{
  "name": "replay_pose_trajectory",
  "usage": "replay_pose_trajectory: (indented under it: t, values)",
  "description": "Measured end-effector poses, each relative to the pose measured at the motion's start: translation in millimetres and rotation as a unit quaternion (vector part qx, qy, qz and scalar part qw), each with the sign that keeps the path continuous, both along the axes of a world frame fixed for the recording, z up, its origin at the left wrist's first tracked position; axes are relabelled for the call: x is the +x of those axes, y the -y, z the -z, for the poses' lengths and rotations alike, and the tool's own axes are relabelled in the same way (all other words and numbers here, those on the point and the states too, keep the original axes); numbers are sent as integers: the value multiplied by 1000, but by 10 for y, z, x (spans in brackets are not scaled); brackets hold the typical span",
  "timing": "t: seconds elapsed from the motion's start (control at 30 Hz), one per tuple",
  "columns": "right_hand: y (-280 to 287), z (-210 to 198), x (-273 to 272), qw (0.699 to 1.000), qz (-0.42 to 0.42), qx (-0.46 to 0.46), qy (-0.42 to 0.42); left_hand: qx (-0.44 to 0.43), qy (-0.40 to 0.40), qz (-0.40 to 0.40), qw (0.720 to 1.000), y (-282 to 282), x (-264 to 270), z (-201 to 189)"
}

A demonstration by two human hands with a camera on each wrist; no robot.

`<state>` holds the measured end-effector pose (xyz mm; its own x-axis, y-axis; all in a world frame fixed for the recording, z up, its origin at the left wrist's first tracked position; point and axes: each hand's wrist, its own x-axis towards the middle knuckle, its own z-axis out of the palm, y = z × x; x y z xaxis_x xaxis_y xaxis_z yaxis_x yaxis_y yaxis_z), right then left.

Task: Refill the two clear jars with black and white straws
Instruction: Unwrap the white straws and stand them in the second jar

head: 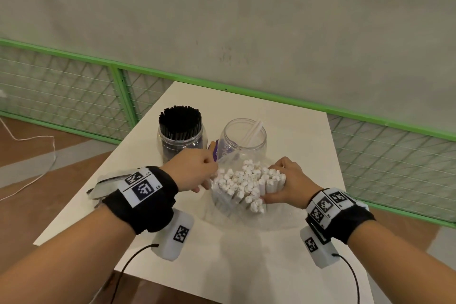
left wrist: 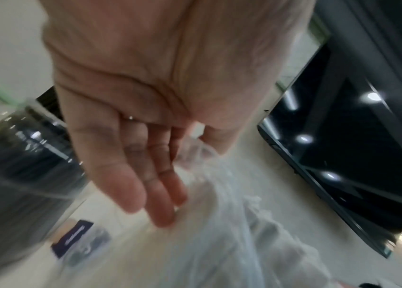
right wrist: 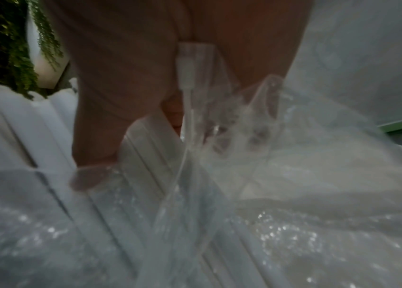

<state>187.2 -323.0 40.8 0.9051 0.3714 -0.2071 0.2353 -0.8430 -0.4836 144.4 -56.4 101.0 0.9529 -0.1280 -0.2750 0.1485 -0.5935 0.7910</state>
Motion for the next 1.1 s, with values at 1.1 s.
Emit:
replay_pose_trajectory:
  t: [1.1]
  values:
    - [-23, 106, -38, 998, 13, 68, -11, 66, 315, 94, 942, 152, -294, 347]
